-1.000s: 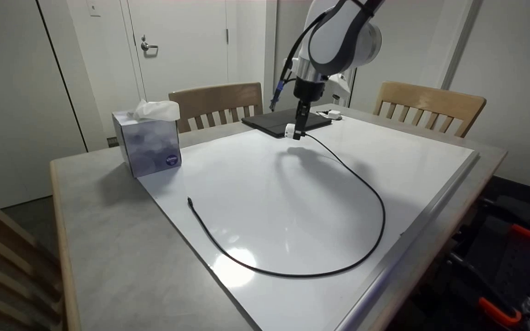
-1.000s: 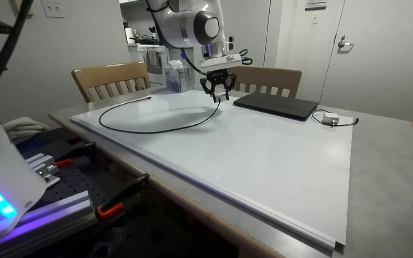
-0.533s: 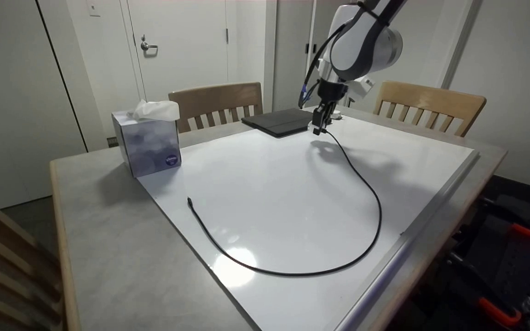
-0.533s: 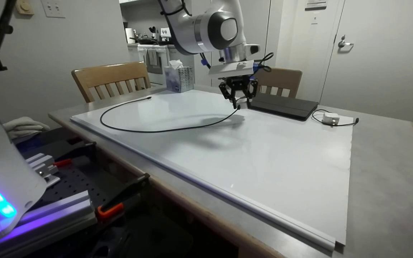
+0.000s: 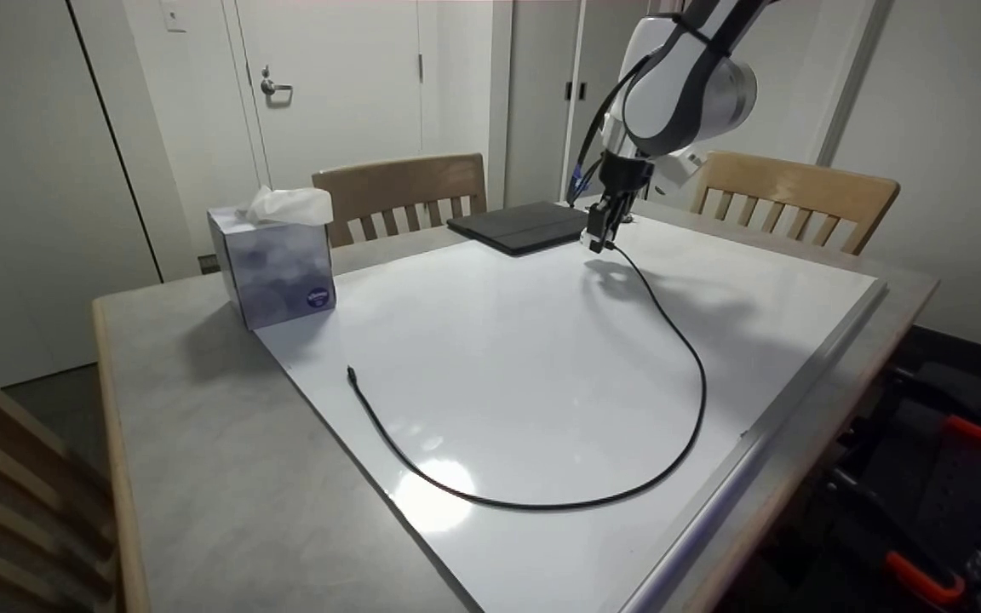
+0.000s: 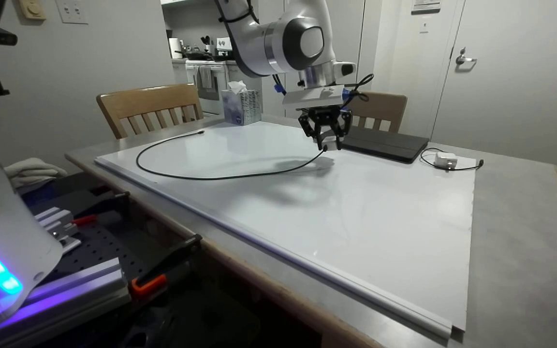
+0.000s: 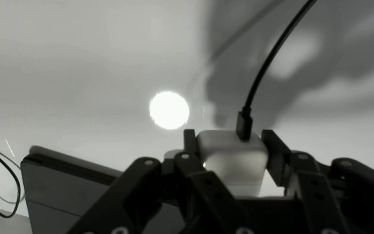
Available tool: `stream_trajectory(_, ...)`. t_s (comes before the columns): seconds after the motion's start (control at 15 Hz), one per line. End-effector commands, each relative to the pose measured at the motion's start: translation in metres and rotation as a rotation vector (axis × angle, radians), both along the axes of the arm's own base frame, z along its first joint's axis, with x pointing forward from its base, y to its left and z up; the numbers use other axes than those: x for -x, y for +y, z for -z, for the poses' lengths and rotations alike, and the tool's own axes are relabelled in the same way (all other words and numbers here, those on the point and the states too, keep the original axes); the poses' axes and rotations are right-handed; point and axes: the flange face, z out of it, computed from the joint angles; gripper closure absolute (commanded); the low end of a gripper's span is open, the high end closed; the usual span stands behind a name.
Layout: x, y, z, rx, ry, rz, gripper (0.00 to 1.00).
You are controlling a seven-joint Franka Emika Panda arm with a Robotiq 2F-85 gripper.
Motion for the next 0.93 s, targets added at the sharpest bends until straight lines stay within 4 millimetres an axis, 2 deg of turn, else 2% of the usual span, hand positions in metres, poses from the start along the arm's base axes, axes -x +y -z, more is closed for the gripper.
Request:
stream_trajectory(0.0,-0.003,-0.001,0.000,0.003,-0.002,0.027,0.73)
stream_trajectory(0.2,-0.004,-0.016,-0.005,-0.014,-0.039,0.160,0.73)
stream_trajectory(0.47,0.003,-0.048,-0.008,-0.054,-0.090,0.414,0.73)
stream_trajectory(0.87,0.024,-0.113,-0.012,-0.039,-0.115,0.694,0.73)
